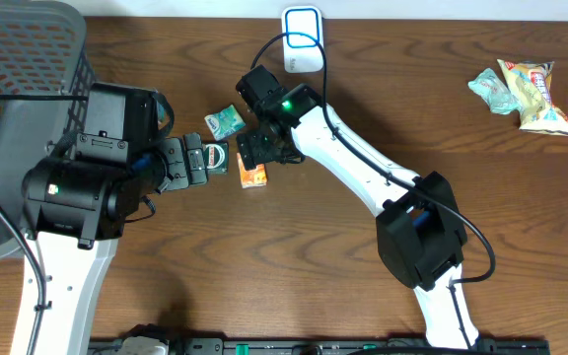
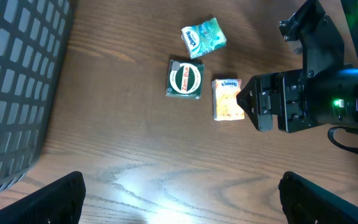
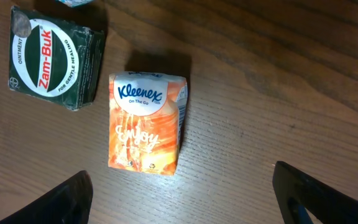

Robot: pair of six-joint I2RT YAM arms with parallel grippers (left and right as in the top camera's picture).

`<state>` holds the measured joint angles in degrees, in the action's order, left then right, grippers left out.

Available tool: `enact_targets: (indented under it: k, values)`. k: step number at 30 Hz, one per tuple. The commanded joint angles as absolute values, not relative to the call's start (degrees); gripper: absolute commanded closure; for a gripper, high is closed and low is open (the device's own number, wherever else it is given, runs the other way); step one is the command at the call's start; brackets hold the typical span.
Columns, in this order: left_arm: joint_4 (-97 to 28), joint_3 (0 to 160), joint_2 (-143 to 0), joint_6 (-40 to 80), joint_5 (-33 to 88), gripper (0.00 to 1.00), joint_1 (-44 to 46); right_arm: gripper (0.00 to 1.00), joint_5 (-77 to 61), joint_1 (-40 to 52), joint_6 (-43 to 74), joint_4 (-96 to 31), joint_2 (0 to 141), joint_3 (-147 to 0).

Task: Scan the item barcode
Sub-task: 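Move the right gripper over the orange Kleenex tissue pack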

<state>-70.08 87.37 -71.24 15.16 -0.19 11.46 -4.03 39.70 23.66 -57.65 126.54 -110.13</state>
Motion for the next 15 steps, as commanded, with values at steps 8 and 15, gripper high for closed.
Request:
enact_targets:
  k: [8,15]
  values:
    - [-70.11,87.99,-71.16,15.05,-0.71,0.02,11.55,0.01,-3.29,39.72,23.94,-57.12,126.67,-109.73]
    - [-70.11,87.99,-71.16,15.05,-0.71,0.02,11.55,0.01,-1.83,39.83,23.92,-57.28,126.67,-109.73]
